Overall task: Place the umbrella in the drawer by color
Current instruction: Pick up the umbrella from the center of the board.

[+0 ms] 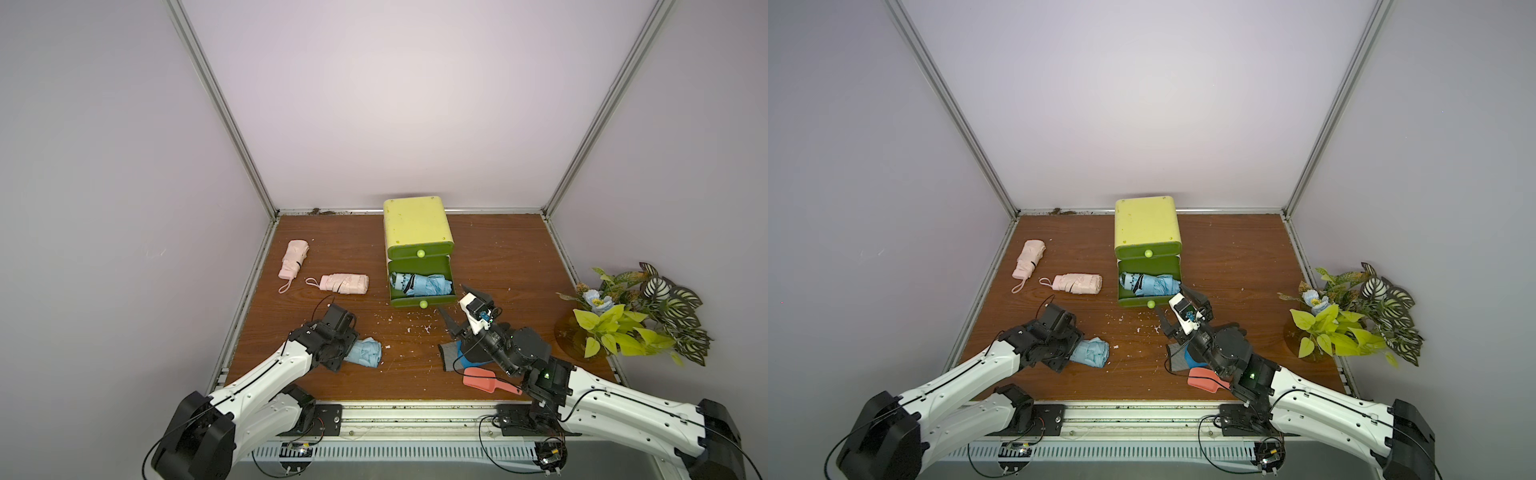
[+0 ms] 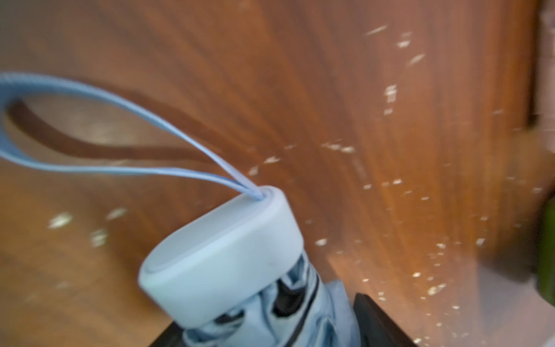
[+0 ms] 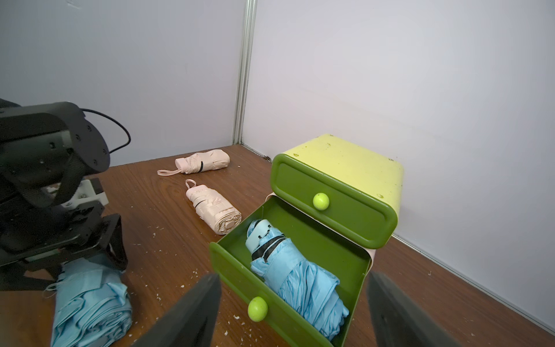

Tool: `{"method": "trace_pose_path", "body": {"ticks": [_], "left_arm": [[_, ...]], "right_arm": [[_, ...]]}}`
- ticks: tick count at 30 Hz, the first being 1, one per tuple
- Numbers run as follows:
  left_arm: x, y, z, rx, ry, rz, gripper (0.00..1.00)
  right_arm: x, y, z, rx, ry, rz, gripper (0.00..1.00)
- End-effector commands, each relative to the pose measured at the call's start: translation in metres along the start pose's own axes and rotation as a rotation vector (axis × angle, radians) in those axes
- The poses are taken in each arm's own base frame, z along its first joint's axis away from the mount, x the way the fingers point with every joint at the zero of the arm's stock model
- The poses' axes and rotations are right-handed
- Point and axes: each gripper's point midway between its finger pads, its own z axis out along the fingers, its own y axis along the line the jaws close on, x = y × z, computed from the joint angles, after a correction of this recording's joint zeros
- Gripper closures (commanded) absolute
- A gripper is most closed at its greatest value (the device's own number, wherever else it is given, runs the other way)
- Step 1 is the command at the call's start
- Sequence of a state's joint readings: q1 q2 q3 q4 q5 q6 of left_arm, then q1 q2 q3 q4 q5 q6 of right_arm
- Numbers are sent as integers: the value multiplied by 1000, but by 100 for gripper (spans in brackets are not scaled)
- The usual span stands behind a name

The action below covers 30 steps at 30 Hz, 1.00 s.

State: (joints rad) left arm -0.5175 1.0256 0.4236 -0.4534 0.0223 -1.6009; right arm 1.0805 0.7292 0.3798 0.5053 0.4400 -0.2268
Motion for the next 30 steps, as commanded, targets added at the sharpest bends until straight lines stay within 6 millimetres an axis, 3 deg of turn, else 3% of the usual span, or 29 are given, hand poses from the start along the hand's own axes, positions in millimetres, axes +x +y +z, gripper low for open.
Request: {"method": "trace_pose_path", "body": {"ticks": [1, 11, 15, 18, 21, 25, 28, 30], "left_arm": [[4, 21, 23, -18, 12, 6, 34], [-32, -53, -30, 359, -234, 176, 63], [-38, -62, -41, 459, -285, 199, 67], [-39, -85, -59, 571, -335, 273, 68], [-37, -123, -96, 763, -408, 386, 73], [-20, -170, -178, 1163, -537, 546, 70], [-9, -179, -229, 1386, -633, 611, 69], [-1, -181, -252, 1489, -661, 648, 68]], "right_arm": [[-8, -5, 1, 30, -29, 21, 17], [3, -1, 10, 39, 6, -16, 17], [6, 1, 14, 36, 24, -30, 17], [6, 3, 16, 32, 27, -32, 17], [3, 15, 19, -33, 19, -35, 17], [-4, 50, 21, -223, -10, -27, 15], [-14, 74, 23, -351, -37, -4, 12], [-26, 80, 27, -382, -61, 31, 10]]}}
